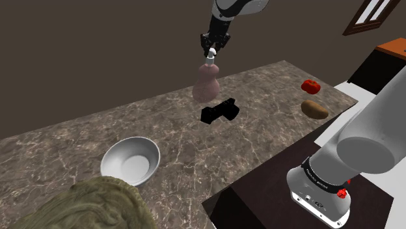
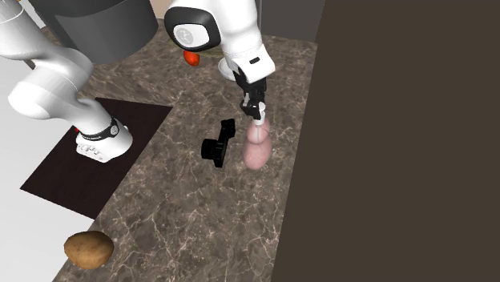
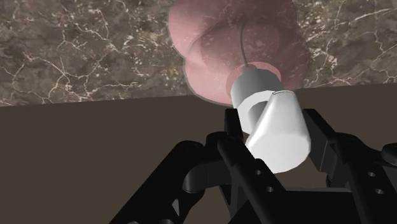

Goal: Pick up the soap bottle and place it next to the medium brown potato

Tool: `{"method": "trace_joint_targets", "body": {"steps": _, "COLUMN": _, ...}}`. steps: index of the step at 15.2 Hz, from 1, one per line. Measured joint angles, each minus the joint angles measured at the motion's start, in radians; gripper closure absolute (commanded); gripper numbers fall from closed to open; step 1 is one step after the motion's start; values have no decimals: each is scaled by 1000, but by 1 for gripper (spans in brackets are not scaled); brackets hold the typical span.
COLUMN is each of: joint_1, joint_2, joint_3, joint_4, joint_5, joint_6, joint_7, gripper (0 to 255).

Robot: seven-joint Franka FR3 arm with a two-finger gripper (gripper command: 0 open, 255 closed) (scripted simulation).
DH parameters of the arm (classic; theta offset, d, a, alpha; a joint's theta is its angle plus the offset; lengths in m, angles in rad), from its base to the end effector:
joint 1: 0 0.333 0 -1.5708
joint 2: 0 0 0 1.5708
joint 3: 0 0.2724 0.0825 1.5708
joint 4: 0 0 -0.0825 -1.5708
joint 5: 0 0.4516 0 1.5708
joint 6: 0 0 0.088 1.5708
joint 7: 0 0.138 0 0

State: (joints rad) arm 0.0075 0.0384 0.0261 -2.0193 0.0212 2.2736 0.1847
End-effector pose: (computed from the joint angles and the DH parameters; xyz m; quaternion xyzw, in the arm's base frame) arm 0.6457 0.0227 0.3477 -0.9908 0.0810 -0.1061 0.0210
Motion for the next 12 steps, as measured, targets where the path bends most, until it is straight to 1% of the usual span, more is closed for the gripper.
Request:
{"method": "trace_joint_targets", "body": {"steps": 5, "joint_1": -1, "joint_2": -13, "joint_3": 0, "joint_4": 22, "joint_5": 0, "joint_6": -36, "joint_7": 0, "gripper": 255}}
{"method": "trace_joint_targets", "body": {"steps": 12, "joint_1": -1, "joint_2": -30, "joint_3": -1, "joint_4": 96, "joint_5": 0, "joint_6": -127, "joint_7": 0, "gripper": 255}}
